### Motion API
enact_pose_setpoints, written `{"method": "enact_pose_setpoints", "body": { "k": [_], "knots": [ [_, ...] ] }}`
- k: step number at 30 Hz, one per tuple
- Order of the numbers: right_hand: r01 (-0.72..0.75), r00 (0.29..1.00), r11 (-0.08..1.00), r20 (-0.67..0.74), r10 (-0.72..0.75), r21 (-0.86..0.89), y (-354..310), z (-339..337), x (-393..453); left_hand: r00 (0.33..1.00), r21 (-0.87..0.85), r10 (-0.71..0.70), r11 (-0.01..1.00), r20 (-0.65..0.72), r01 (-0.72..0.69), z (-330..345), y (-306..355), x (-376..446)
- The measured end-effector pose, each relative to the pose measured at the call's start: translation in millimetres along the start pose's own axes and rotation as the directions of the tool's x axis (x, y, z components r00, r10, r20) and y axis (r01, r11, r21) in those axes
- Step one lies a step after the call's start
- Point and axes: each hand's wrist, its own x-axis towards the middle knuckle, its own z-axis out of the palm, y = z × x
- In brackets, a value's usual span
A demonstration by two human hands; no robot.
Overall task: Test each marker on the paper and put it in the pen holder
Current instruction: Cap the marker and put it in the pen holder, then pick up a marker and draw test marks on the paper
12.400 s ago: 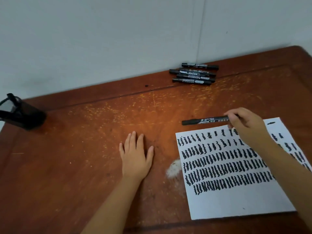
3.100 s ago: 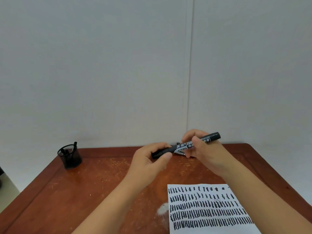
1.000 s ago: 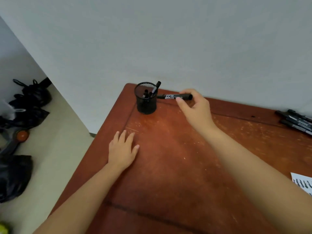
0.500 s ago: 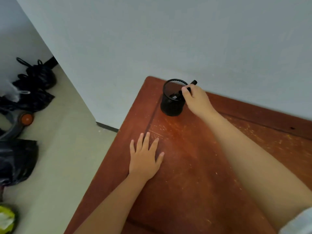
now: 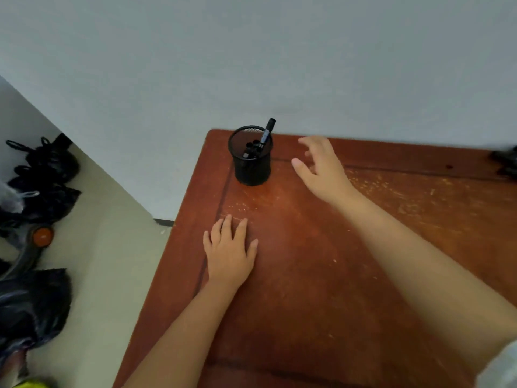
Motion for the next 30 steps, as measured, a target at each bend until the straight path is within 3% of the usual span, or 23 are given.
{"method": "enact_pose_setpoints", "body": {
  "k": [3,8,13,21,25,30],
  "knots": [
    [-0.073,0.997,0.994,-0.047,0.069,-0.087,42.3,-40.1,-32.6,0.993,0.022,0.121,0.992,-0.004,-0.12,2.6,45.1,8.5],
    [-0.35,0.93,0.913,-0.197,0.311,-0.21,142.4,-131.7,-94.6,0.95,-0.065,0.309,0.95,0.036,-0.307,30.2,154.4,1.0],
    [-0.553,0.829,0.764,-0.312,0.464,-0.333,248.3,-223.6,-132.9,0.956,-0.131,0.264,0.96,0.128,-0.247,67.4,257.2,-23.1],
    [-0.508,0.861,0.684,-0.284,0.423,-0.523,348.0,-284.1,-131.7,0.978,0.047,0.015,0.999,0.207,-0.025,102.1,334.7,-67.7],
    [-0.428,0.904,0.693,-0.266,0.335,-0.579,357.6,-292.2,-133.4,0.979,0.098,-0.014,0.995,0.201,-0.006,107.0,339.4,-71.3],
    [-0.378,0.923,0.688,-0.191,0.336,-0.619,357.9,-297.0,-139.3,0.982,0.071,-0.03,0.997,0.187,0.017,103.2,342.1,-72.0]
  ]
}}
